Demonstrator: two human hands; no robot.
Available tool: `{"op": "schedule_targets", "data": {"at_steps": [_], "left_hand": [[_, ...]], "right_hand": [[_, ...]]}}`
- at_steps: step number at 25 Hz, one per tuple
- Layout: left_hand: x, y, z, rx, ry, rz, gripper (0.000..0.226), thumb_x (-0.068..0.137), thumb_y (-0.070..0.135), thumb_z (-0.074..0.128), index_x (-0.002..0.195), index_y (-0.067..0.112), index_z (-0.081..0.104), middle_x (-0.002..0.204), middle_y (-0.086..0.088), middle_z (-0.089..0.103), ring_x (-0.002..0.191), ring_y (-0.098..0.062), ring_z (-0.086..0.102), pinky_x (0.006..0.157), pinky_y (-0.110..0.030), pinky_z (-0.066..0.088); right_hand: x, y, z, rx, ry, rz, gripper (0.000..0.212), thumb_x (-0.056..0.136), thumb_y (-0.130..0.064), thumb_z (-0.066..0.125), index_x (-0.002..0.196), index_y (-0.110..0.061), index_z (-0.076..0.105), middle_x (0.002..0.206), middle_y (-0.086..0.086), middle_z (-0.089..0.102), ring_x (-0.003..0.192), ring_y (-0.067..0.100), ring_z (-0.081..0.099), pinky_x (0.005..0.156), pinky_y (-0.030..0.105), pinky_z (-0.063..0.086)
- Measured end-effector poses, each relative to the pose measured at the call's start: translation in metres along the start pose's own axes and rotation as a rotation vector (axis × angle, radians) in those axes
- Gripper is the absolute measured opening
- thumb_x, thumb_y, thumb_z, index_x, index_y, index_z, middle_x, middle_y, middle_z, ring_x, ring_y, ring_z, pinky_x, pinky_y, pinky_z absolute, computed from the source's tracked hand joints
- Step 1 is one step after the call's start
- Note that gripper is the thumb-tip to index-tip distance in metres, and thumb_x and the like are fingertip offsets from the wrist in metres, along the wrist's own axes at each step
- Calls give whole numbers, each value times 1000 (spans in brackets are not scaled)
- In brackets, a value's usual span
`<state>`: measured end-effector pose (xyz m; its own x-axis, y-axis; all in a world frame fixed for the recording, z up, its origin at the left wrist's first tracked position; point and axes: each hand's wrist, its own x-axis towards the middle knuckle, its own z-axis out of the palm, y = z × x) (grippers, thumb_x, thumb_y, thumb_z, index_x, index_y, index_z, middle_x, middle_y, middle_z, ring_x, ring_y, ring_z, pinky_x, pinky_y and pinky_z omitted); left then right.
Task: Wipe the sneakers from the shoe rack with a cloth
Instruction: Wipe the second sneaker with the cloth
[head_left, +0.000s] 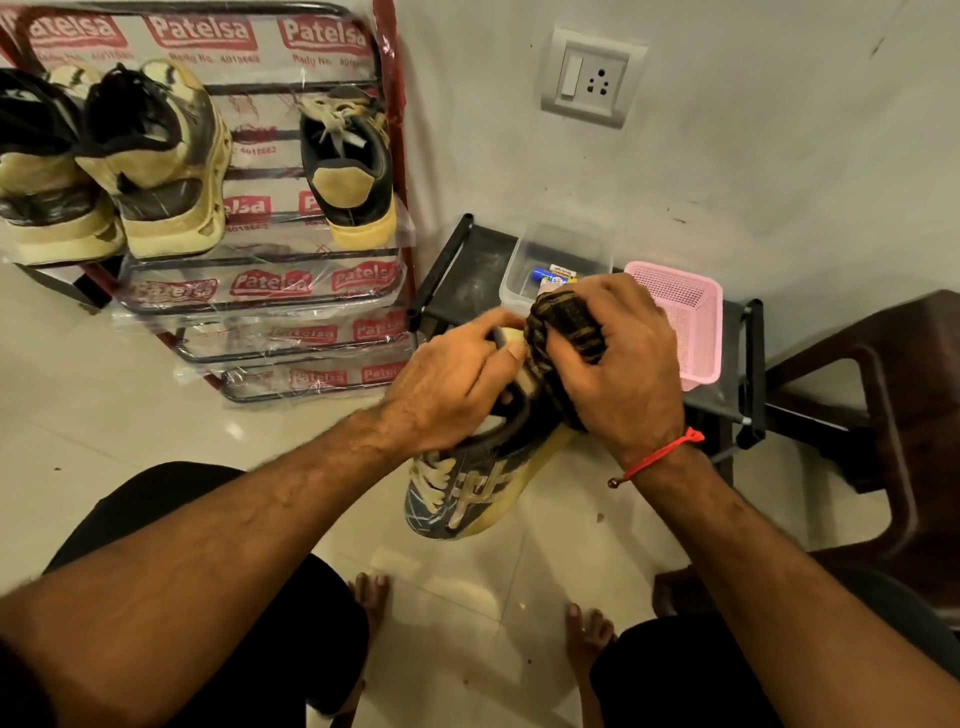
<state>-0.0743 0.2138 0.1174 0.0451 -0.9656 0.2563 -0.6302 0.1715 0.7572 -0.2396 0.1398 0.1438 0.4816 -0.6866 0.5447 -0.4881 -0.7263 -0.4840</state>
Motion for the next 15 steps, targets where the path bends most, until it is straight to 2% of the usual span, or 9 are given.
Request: {"op": "schedule_targets", "data": {"at_steps": [3,7,9,12,15], "left_hand": [[-5,7,5,139,4,41,52,99,48,25,105,12,63,70,19,54,63,-6,58,59,-31,48],[-4,3,2,95,54,-29,67,97,50,23,95,2,69,73,31,51,61,-5,53,59,-32,45],[-4,2,4,70,52,-62,68,96,51,23,95,3,70,78,29,54,65,-8,57,60,-36,48],[-2,-1,8,14,90,-96,62,97,48,24,101,7,71,96,18,63,81,-15,65,71,-43,54],[4,-10,6,-22,167,-146,62,97,46,26,110,8,72,109,4,70,92,-16,67,81,-42,54]], "right_hand": [[-5,-3,3,27,-40,-13,28,85,-30,62,104,-11,70,102,4,64,98,24,60,84,47,50],[-7,-9,5,85,-102,-14,32,87,-36,61,104,-11,70,100,2,63,94,19,61,82,45,53],[-5,-10,5,78,-130,-6,35,86,-40,60,103,-12,70,98,1,63,91,19,61,79,46,54],[-5,-10,1,79,-148,1,36,84,-42,59,102,-13,71,93,0,62,84,17,59,74,41,55],[-11,-16,-1,38,-213,-37,39,82,-46,56,100,-15,71,89,-2,62,80,13,56,69,34,54]]}}
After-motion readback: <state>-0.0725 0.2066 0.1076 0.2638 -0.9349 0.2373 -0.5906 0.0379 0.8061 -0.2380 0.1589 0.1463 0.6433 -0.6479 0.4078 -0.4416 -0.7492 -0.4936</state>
